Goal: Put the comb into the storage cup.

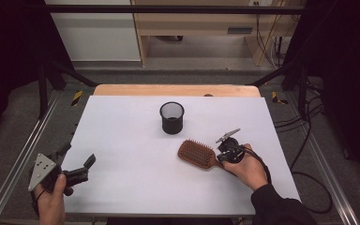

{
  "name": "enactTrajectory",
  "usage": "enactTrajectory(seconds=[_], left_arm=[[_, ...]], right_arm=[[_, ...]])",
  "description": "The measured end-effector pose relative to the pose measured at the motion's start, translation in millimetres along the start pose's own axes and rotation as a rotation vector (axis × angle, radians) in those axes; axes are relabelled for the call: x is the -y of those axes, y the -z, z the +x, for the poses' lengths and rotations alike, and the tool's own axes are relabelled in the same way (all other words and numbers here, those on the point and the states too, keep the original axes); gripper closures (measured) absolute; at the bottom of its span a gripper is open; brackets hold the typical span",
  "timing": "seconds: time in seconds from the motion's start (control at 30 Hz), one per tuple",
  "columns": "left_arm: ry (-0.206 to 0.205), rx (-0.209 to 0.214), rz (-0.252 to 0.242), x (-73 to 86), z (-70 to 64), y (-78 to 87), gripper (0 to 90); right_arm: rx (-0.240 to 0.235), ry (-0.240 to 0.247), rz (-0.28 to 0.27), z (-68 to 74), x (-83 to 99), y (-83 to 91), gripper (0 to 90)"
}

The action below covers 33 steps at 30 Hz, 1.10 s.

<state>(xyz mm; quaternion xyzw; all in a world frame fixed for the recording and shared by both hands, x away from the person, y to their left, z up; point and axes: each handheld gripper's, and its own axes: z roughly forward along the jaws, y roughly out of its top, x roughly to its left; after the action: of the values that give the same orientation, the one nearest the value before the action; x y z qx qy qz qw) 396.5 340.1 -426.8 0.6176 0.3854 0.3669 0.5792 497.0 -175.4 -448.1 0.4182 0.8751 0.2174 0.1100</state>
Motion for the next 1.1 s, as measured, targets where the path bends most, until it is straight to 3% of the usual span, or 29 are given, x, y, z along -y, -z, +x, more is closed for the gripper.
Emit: enactTrajectory(seconds=[0.73, 1.1], left_arm=[[-0.002, 0.004, 0.001, 0.0, -0.8, -0.5, 1.6], [-0.003, 0.004, 0.004, 0.3, -0.5, -0.3, 1.6]], right_arm=[[-0.043, -0.012, -0.007, 10.9, 8.7, 5.2, 90.0], [-0.036, -0.024, -0.025, 11.0, 12.9, 7.5, 90.0]])
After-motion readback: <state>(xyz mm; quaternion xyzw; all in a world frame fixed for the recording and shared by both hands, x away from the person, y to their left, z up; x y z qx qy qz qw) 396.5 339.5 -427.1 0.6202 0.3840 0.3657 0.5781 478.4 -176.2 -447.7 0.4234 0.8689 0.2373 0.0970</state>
